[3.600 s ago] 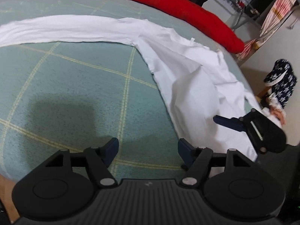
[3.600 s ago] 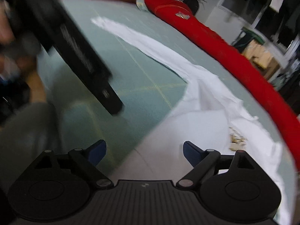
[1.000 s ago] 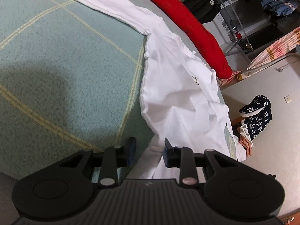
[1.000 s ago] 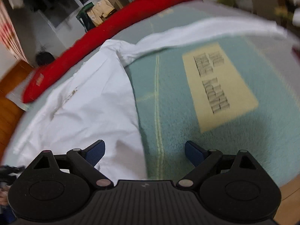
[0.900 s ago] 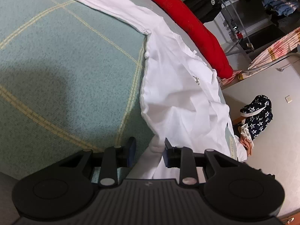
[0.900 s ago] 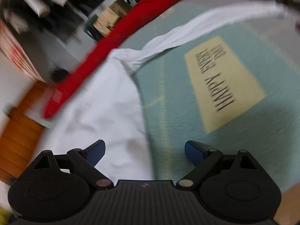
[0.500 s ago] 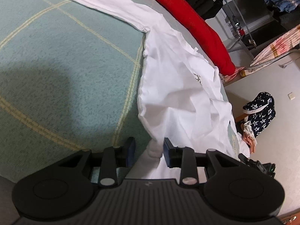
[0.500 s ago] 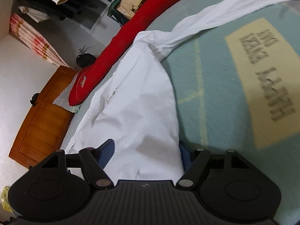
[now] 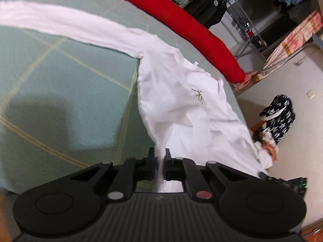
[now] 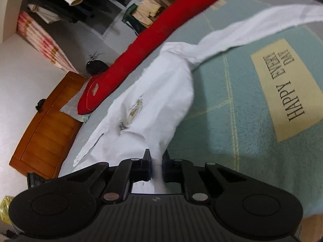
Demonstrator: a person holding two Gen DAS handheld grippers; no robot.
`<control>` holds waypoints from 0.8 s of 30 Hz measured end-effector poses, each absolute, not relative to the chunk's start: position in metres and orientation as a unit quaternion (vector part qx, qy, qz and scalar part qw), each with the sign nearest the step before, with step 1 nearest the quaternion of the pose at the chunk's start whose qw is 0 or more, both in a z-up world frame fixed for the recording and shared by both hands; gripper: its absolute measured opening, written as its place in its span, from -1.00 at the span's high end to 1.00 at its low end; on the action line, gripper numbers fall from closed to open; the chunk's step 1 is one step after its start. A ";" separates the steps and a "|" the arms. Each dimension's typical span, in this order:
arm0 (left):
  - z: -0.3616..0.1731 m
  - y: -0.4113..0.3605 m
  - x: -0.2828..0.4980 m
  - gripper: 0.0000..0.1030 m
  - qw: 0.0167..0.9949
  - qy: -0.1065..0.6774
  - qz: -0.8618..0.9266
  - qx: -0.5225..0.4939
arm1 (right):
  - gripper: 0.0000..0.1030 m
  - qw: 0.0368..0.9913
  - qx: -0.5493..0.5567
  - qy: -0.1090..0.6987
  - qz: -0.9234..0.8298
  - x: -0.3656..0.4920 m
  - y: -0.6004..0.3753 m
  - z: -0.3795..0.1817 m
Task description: Fold clothes
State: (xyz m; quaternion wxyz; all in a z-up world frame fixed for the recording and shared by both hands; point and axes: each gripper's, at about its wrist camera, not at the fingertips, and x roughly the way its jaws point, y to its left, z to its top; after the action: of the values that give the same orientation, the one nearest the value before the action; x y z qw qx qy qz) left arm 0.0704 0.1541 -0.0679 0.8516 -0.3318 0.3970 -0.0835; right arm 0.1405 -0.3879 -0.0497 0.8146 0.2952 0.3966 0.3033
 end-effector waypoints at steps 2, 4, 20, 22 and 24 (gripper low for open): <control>-0.075 0.157 0.069 0.90 0.848 0.408 -0.074 -0.330 | 0.76 0.814 0.287 0.405 0.301 0.134 -0.388 -0.049; -0.086 0.159 0.069 0.89 0.840 0.428 -0.061 -0.328 | 0.76 0.814 0.271 0.428 0.284 0.131 -0.388 -0.057; -0.031 0.175 0.121 0.24 0.880 0.375 -0.073 -0.283 | -0.12 0.849 0.216 0.414 0.247 0.172 -0.396 -0.028; -0.037 0.177 0.146 0.22 0.875 0.379 -0.073 -0.292 | -0.16 0.844 0.218 0.418 0.256 0.192 -0.389 -0.029; -0.045 0.180 0.172 0.22 0.867 0.385 -0.075 -0.306 | -0.19 0.837 0.229 0.425 0.259 0.214 -0.382 -0.034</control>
State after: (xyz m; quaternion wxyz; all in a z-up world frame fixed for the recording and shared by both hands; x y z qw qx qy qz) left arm 0.1719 0.1798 -0.0452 0.8674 -0.3057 0.3854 -0.0753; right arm 0.2144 -0.3823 -0.0338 0.8366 0.2291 0.4249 0.2589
